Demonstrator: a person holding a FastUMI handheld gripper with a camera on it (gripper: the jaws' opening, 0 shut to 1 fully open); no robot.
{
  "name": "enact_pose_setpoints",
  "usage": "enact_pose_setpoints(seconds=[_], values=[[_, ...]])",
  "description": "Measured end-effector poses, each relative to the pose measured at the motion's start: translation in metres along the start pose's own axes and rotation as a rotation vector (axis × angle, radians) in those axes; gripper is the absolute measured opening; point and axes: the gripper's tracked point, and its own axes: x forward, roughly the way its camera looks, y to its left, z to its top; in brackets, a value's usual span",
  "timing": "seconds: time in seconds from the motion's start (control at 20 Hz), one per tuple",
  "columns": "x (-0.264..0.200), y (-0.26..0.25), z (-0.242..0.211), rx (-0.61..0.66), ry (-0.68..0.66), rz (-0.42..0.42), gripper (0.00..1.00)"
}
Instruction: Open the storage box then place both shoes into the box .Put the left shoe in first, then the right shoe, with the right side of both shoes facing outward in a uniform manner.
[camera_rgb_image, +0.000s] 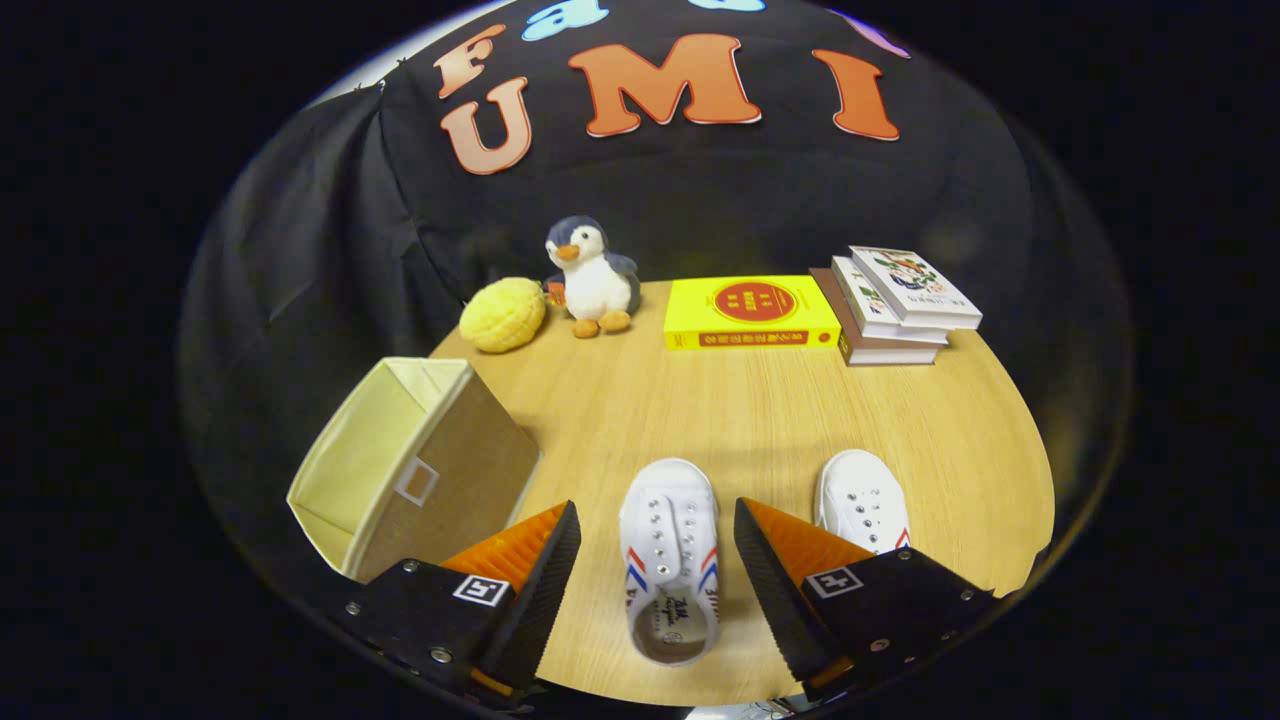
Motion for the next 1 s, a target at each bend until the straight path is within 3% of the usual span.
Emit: enact_pose_setpoints(seconds=[0.15, 0.4, 1.0], values=[[0.011, -0.020, -0.031, 0.023, 0.065, -0.027, 0.85], [0.030, -0.032, -0.070, 0.051, 0.183, -0.010, 0.62], [0.067, -0.025, -0.107, 0.062, 0.392, 0.076, 0.55]])
